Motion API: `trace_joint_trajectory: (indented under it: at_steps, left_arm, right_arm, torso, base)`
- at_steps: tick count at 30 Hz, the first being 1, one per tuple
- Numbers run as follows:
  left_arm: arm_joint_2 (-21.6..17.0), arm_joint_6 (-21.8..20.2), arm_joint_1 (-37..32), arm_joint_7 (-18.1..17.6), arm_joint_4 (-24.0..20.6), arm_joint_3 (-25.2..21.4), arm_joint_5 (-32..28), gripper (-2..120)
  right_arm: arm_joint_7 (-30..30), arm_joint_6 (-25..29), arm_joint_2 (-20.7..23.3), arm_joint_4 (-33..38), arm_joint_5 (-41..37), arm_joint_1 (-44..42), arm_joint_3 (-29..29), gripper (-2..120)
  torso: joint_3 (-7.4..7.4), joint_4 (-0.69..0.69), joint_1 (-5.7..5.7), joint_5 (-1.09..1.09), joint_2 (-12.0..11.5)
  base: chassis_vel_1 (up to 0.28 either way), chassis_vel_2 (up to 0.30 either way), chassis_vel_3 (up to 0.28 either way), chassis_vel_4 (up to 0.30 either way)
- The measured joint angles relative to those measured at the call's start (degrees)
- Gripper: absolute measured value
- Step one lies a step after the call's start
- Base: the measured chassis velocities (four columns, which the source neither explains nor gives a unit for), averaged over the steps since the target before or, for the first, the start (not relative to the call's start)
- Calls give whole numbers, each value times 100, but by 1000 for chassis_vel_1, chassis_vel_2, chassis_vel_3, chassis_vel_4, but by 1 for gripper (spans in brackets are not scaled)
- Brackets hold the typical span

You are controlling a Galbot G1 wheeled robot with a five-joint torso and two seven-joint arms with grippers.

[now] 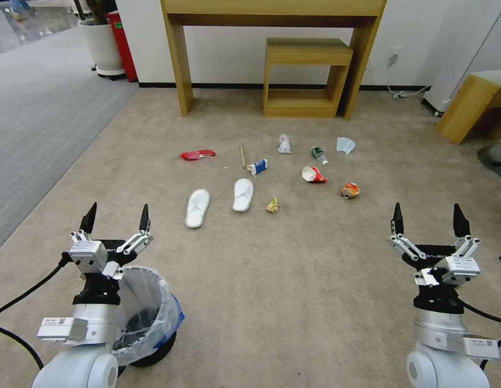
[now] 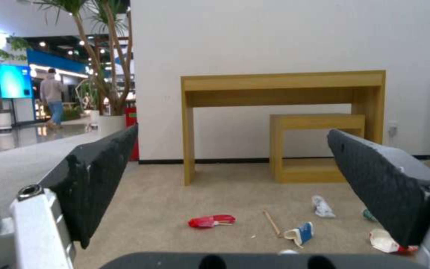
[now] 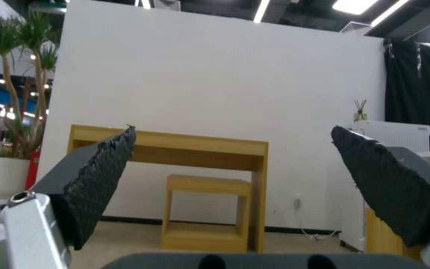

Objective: Pick up the trash bin and place the garbage on the floor into it.

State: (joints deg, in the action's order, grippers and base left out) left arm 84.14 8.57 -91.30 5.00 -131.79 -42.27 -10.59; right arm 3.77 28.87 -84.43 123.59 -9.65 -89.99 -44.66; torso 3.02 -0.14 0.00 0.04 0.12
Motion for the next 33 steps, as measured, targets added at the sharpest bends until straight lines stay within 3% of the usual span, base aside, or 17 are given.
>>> trace_joint_trajectory:
  at_steps: [8,11,12,15,16,18,19,21,23,25,26,29,30,33]
  left_arm:
    - [-61,-145,32,-71,42,-72,65,100]
    - [-432,-839,128,-402,115,-401,-54,100]
    - [-432,-839,128,-402,115,-401,-54,100]
    - [-1346,-1721,84,-644,38,-815,-856,100]
    - [-1346,-1721,84,-644,38,-815,-856,100]
    - [-1963,-1979,-34,-576,125,-1126,-1280,100]
    - [-1963,-1979,-34,-576,125,-1126,-1280,100]
    - [-2405,-2215,-166,-439,219,-1318,-1806,100]
    - [-2491,-2288,-186,-422,238,-1337,-1945,100]
    - [-2774,-2726,-213,-397,360,-1355,-2421,100]
    - [-2774,-2726,-213,-397,360,-1355,-2421,100]
    - [-3042,-3620,-164,-599,564,-1197,-2829,100]
    - [-3042,-3620,-164,-599,564,-1197,-2829,100]
    - [-3209,-4328,-70,-879,857,-967,-2978,100]
  right_arm:
    - [-28,0,21,-10,-4,4,0,100]
    - [-83,-8,67,-2,-5,-4,-2,100]
    - [-83,-8,67,-2,-5,-4,-2,100]
    - [-122,-12,109,5,-67,19,-24,100]
    - [-122,-12,109,5,-67,19,-24,100]
    - [-128,-10,141,-15,-116,34,-24,100]
    - [-128,-10,141,-15,-116,34,-24,100]
    - [-127,-15,193,-39,-123,56,-2,100]
    - [-127,-22,202,-41,-123,62,4,100]
    - [-124,-76,231,-55,-125,94,29,100]
    - [-124,-76,231,-55,-125,94,29,100]
    - [-116,-93,251,-121,-125,99,59,100]
    - [-116,-93,251,-121,-125,99,59,100]
    - [-112,-80,282,-170,-137,84,51,100]
  torso:
    - [0,0,0,1,0]
    - [0,0,0,-1,0]
    - [0,0,0,-1,0]
    - [0,0,0,-1,0]
    - [0,0,0,-1,0]
    - [0,-1,0,0,0]
    - [0,-1,0,0,0]
    - [0,0,0,-1,0]
    - [0,1,0,-1,0]
    - [0,0,0,-1,0]
    - [0,0,0,-1,0]
    - [0,0,0,-1,0]
    - [0,0,0,-1,0]
    - [0,-1,0,-1,0]
  base:
    - [0,0,0,0]
    - [0,0,0,0]
    - [0,0,0,0]
    - [0,0,0,0]
    - [0,0,0,0]
    - [0,0,0,0]
    - [0,0,0,0]
    - [0,0,0,0]
    - [0,0,0,0]
    - [0,0,0,0]
    - [0,0,0,0]
    - [0,0,0,0]
    - [0,0,0,0]
    - [0,0,0,0]
